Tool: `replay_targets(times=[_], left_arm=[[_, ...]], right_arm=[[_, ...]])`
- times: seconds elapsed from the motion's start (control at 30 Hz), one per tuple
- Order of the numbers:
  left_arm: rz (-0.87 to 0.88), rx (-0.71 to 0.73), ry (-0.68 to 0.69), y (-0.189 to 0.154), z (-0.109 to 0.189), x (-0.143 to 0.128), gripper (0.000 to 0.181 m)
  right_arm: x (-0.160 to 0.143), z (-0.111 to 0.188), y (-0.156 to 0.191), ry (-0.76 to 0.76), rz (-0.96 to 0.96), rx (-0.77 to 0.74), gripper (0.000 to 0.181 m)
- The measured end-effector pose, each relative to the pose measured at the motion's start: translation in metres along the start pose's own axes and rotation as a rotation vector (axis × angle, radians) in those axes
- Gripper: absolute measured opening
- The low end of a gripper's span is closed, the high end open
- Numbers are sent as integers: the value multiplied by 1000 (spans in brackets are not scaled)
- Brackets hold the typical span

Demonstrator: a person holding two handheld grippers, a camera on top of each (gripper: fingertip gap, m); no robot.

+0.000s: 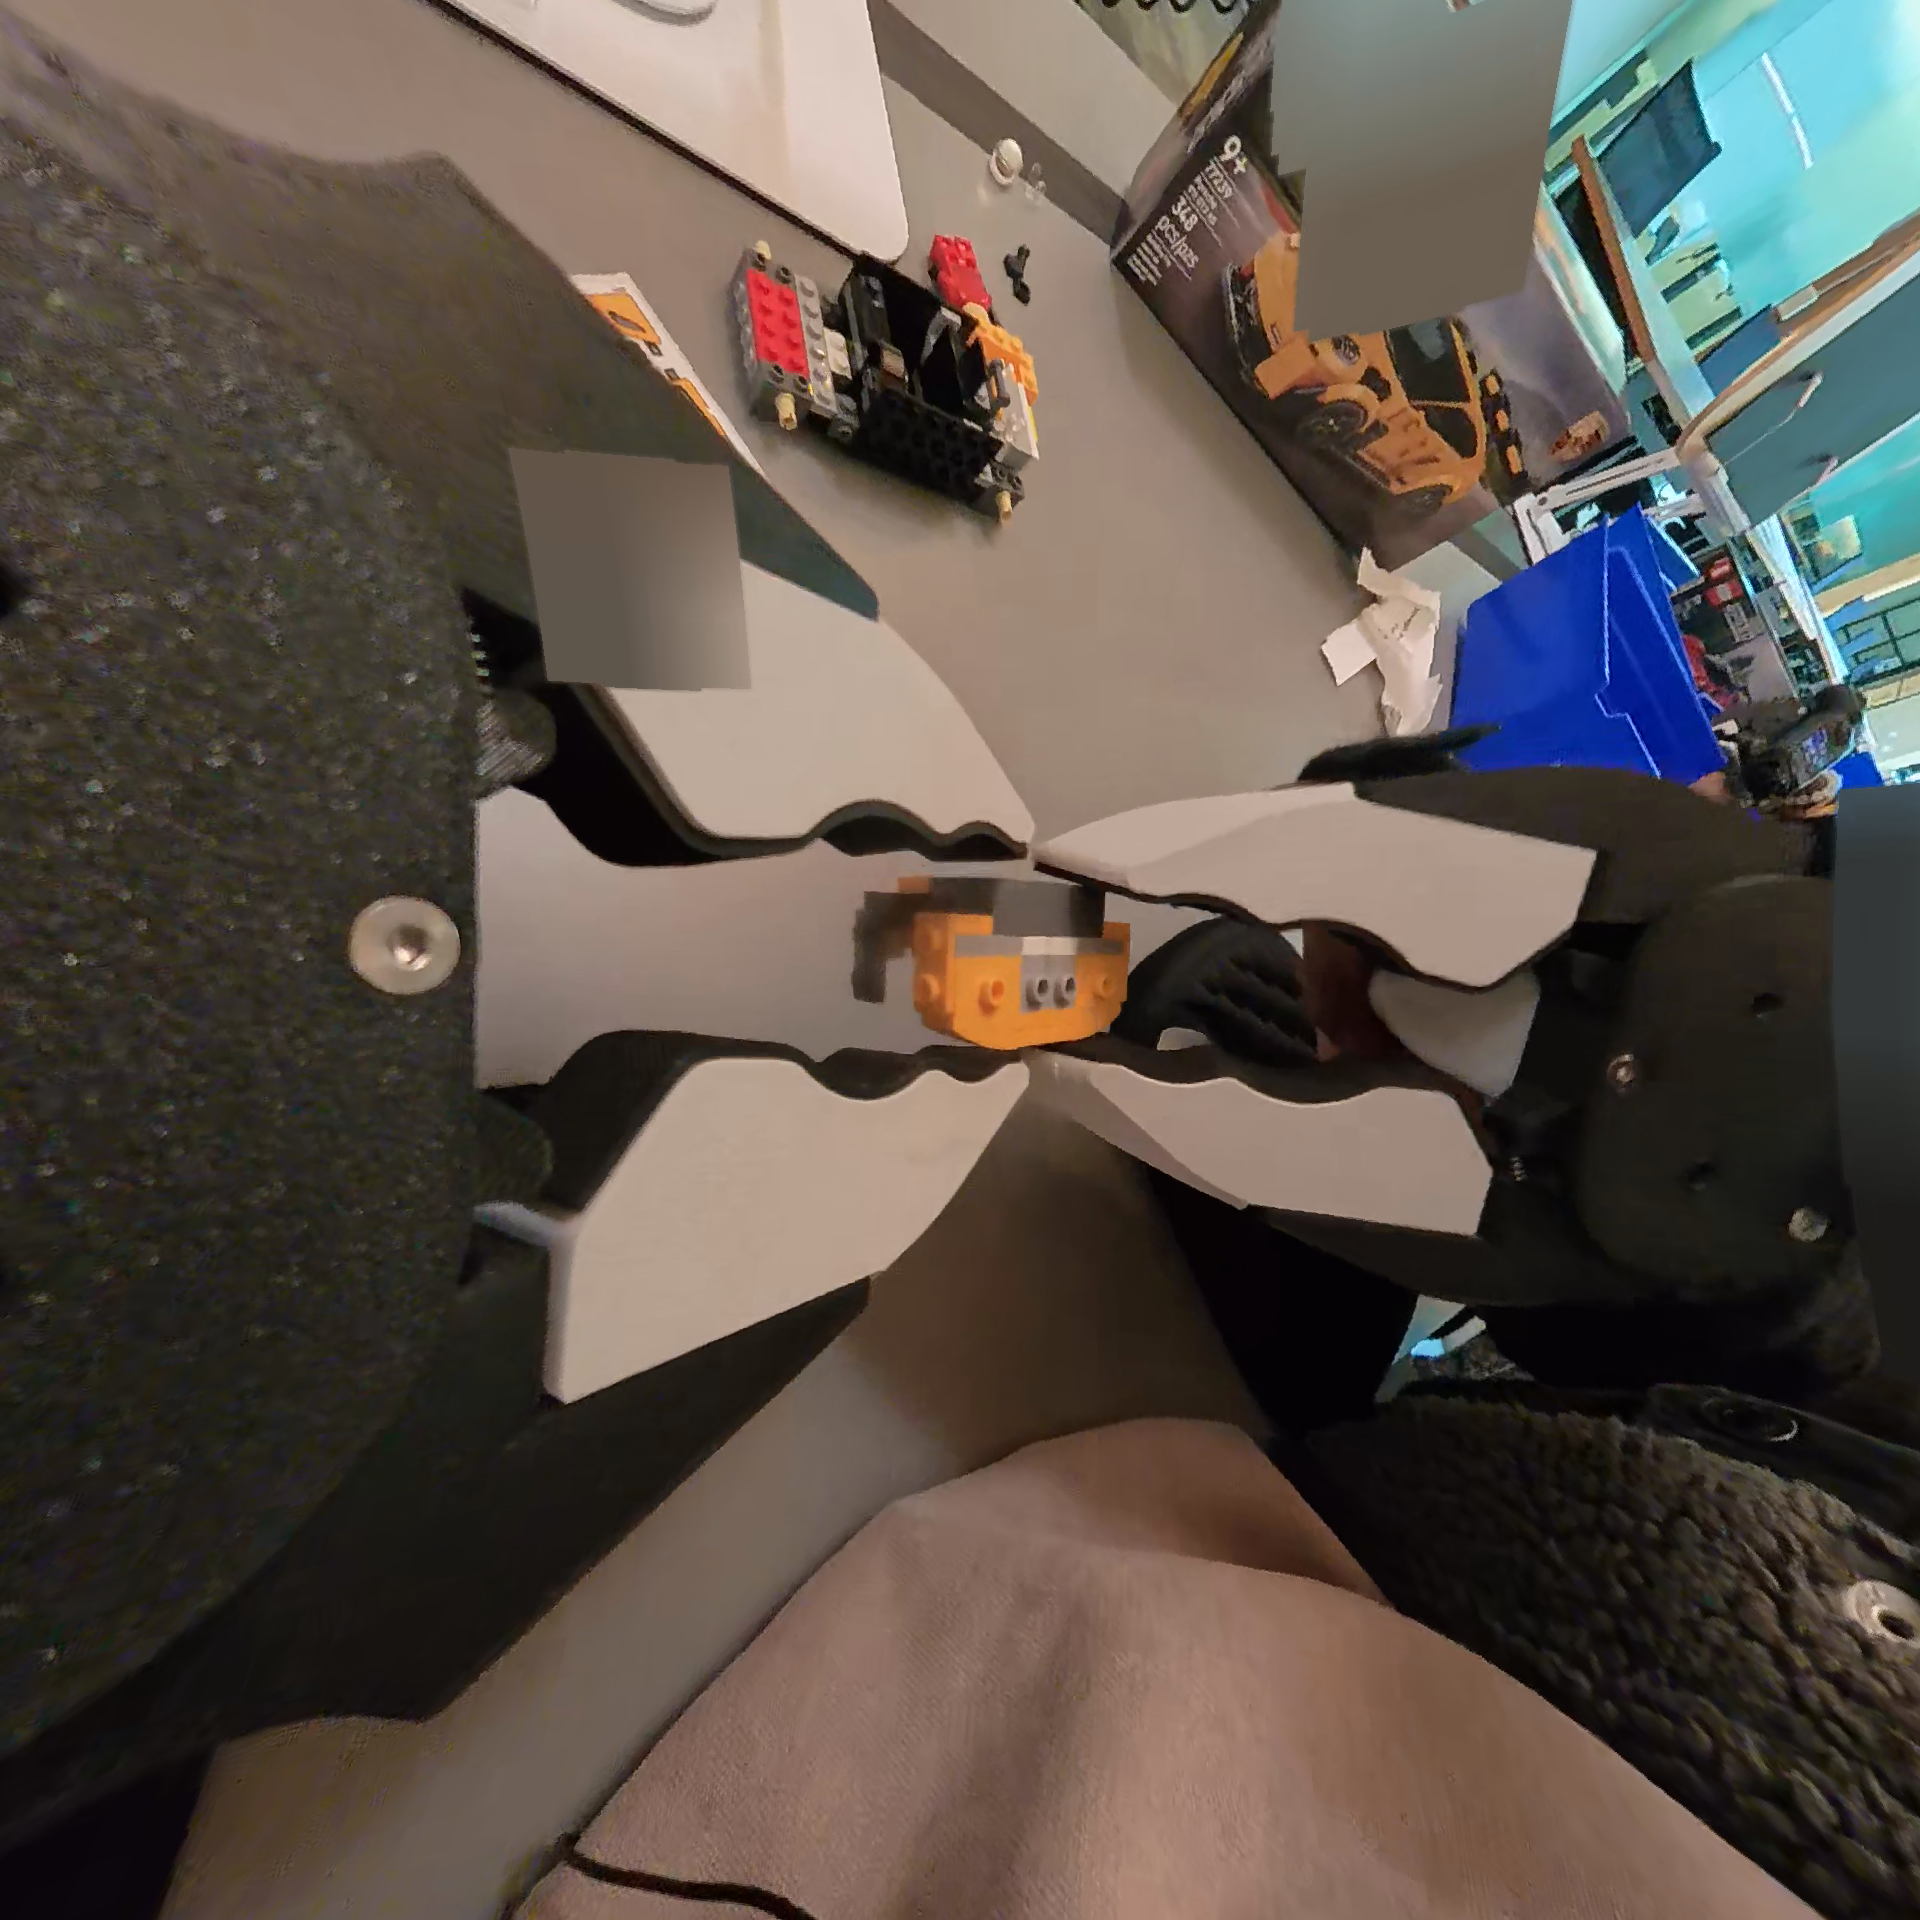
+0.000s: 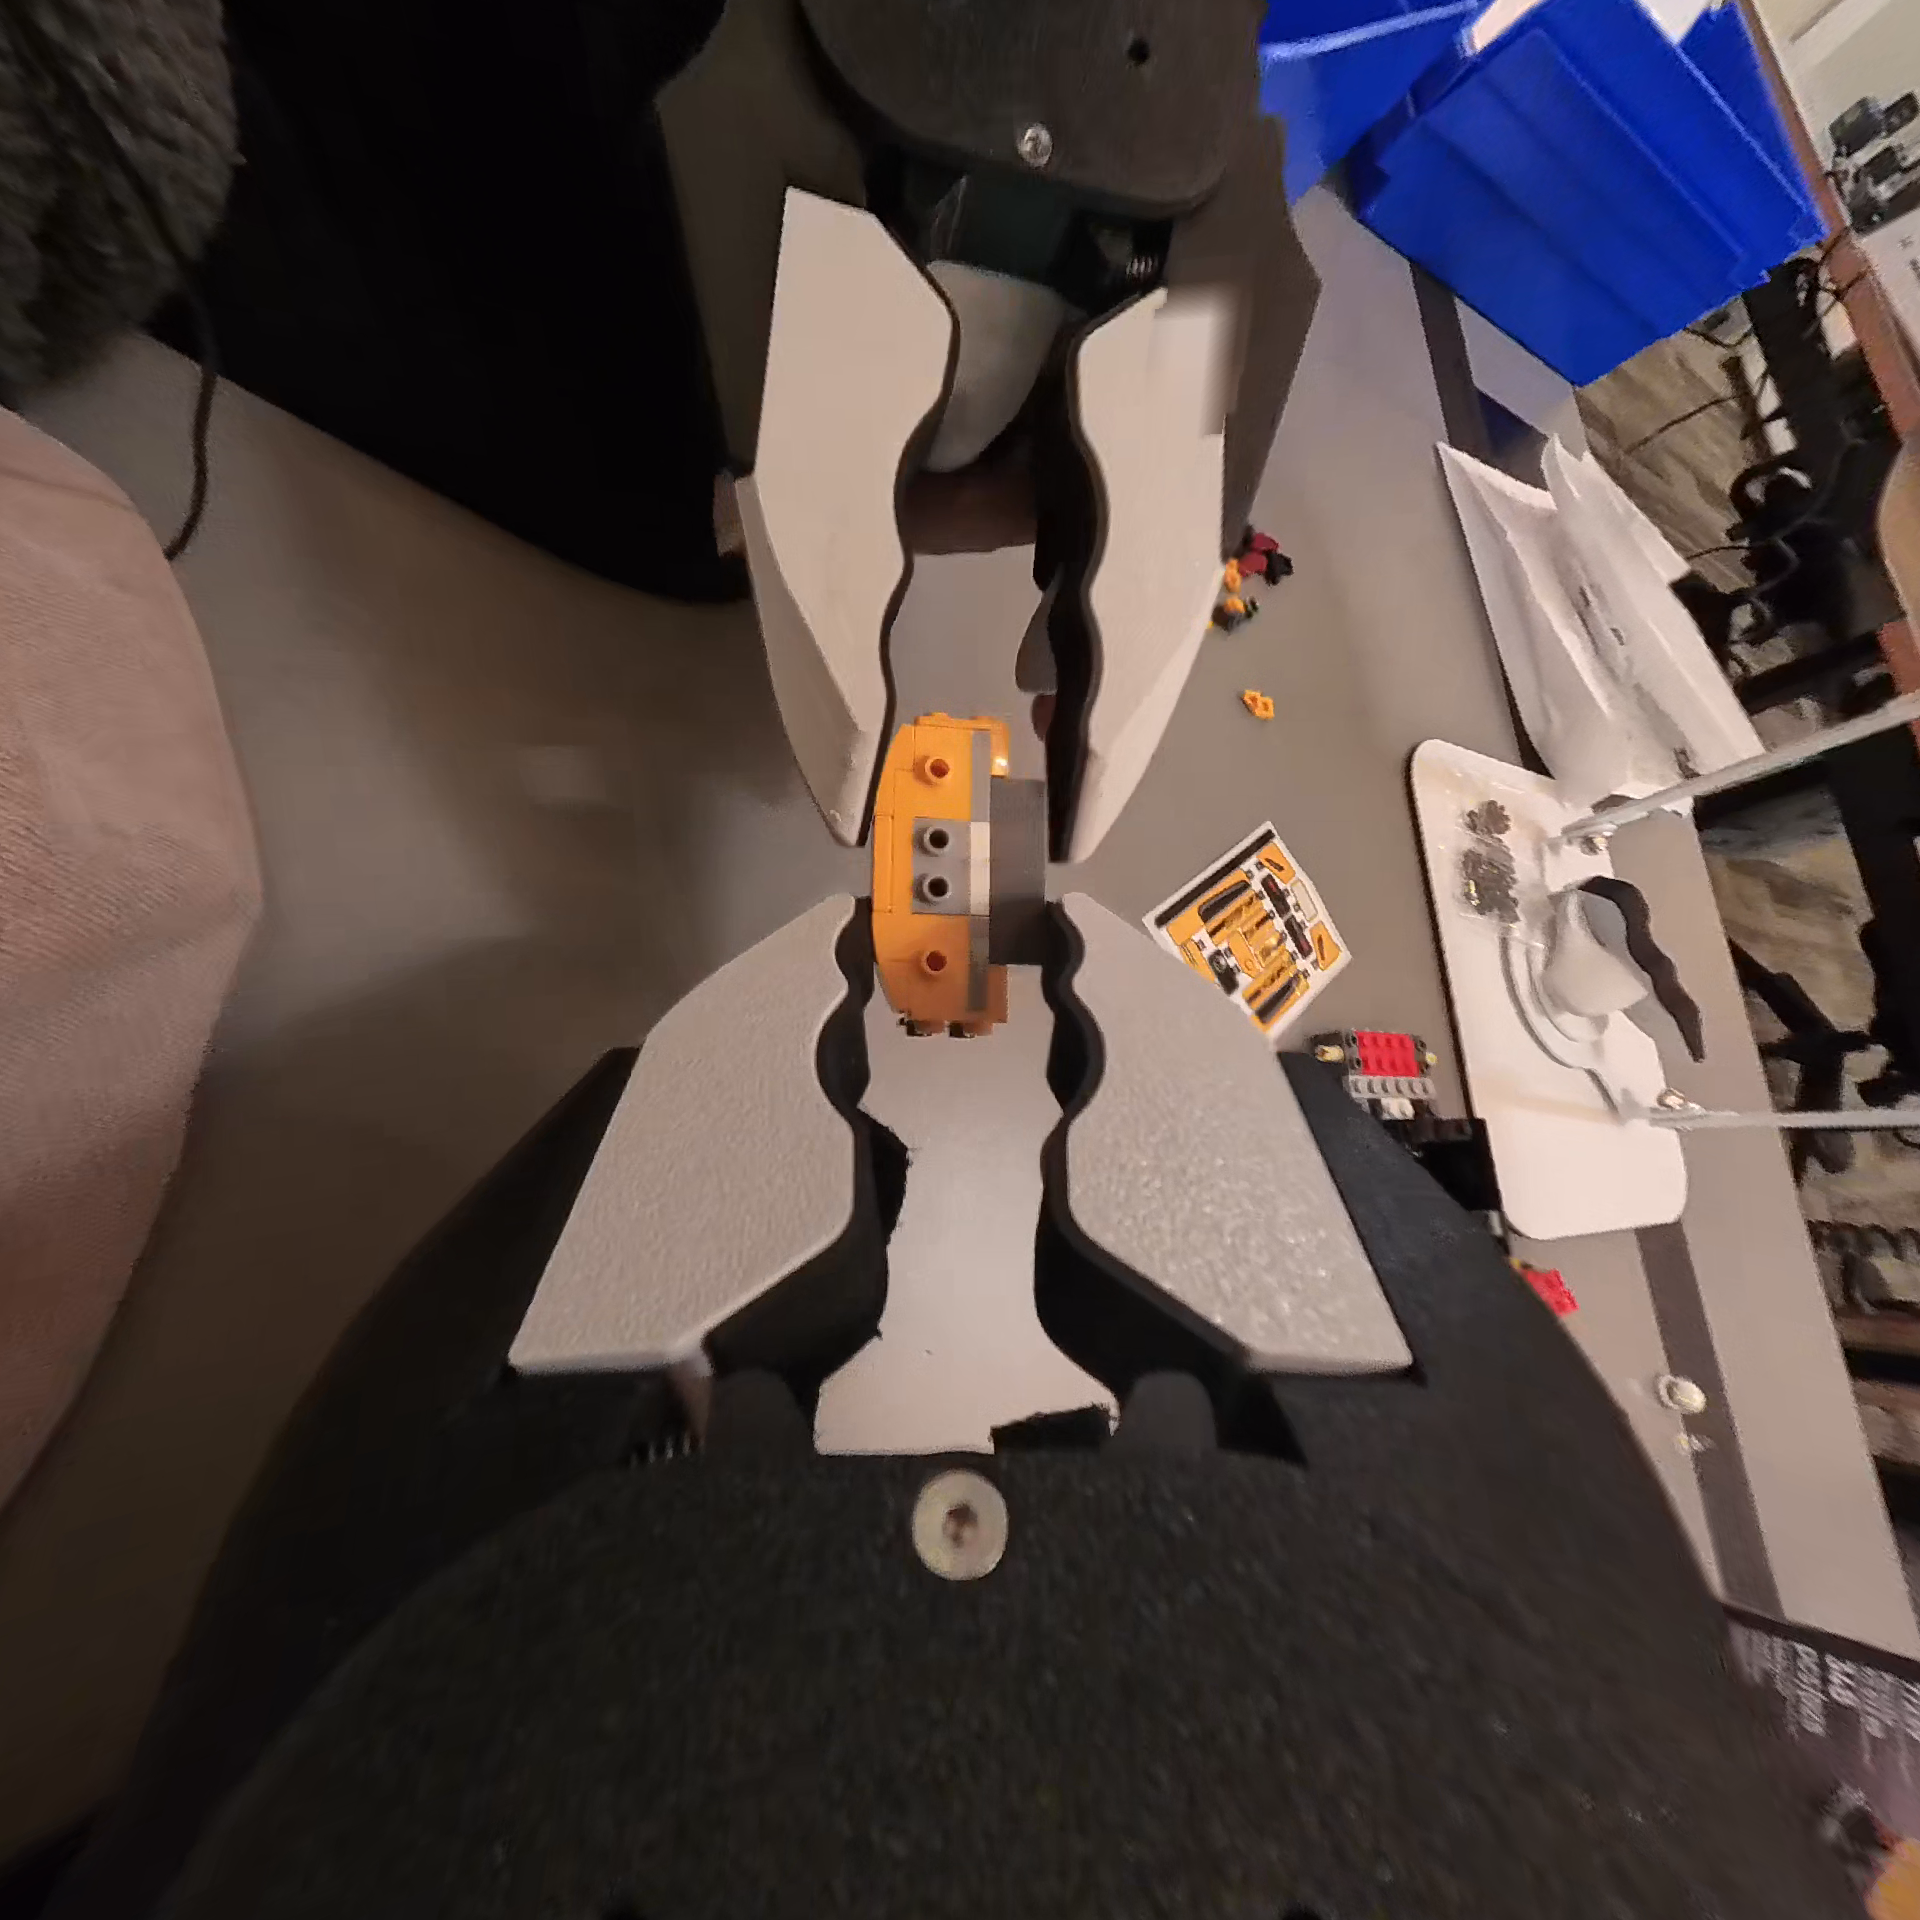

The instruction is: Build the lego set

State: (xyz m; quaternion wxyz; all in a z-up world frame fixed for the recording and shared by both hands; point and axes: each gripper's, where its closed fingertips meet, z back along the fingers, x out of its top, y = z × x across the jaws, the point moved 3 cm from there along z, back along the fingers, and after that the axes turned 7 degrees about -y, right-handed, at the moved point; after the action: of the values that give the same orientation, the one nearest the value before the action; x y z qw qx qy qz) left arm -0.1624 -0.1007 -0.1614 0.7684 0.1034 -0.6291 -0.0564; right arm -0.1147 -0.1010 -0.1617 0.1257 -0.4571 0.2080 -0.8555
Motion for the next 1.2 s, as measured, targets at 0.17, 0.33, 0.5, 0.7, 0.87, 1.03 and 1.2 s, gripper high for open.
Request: replay_targets(times=[0.17,0.33,0.5,0.7,0.87,1.03,1.2], left_arm=[[-6,-4,15,-1,-1,-2,31],[-10,-12,20,-1,0,-1,31],[19,-27,10,-2,1,0,31],[58,-34,17,-2,1,1,31],[95,-35,0,-1,0,1,31],[102,-4,-31,2,-2,3,31],[81,-6,-42,1,0,6,31]], right_arm=[[-2,0,1,11,6,-11,31],[2,2,1,-16,6,-14,31],[4,3,1,-40,-12,-16,31],[5,4,1,-53,-37,-20,31],[3,3,0,-57,-56,-31,31],[0,2,-2,-76,-88,-59,31],[3,3,-1,-108,-95,-68,31]])
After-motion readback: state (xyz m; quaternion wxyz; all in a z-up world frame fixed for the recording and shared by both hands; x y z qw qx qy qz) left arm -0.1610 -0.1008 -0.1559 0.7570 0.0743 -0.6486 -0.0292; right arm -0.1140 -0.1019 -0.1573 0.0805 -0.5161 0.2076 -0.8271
